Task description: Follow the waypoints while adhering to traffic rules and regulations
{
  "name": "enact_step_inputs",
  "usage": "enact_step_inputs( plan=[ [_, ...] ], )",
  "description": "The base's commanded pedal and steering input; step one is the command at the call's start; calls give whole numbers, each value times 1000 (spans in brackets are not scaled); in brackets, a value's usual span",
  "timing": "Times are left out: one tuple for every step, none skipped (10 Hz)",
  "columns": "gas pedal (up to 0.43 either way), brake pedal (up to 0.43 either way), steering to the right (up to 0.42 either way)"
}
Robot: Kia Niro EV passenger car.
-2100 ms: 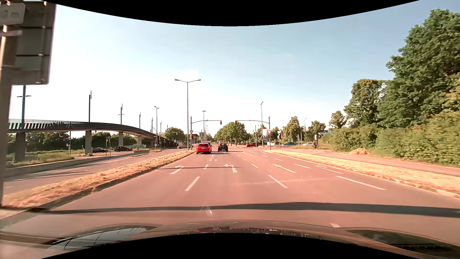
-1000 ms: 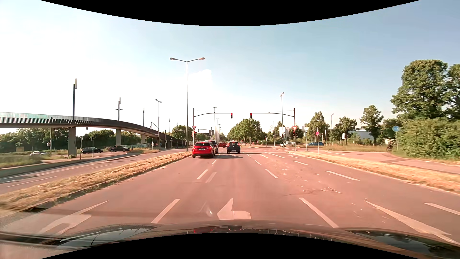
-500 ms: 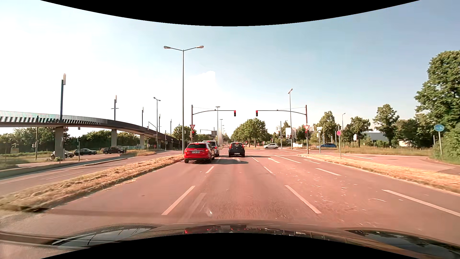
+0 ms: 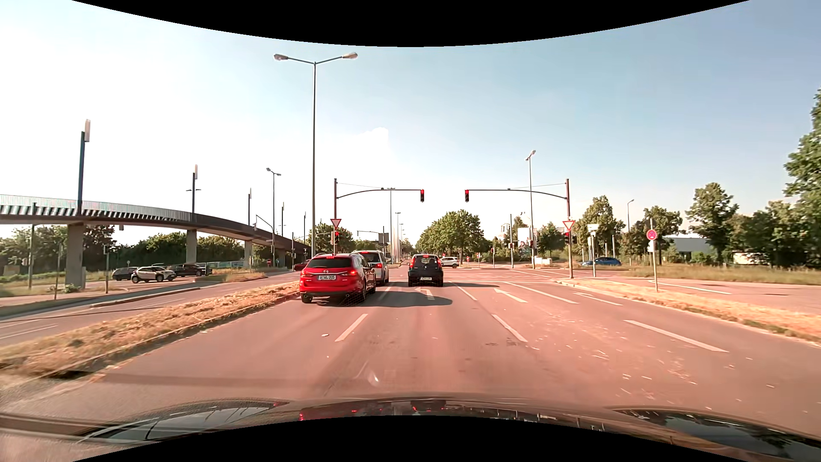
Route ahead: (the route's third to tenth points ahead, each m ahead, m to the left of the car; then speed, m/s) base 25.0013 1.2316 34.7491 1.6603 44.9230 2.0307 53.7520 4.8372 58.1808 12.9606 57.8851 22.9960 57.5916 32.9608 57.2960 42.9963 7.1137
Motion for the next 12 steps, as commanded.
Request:
enact_step_inputs(
  plan=[
    [0, 220, -12],
    [0, 226, -13],
    [0, 232, -13],
    [0, 238, -13],
    [0, 238, -13],
    [0, 238, -12],
    [0, 244, -10],
    [0, 250, -8],
    [0, 268, -8],
    [0, 262, -8],
    [0, 268, -11],
    [0, 274, -13]
  ],
)
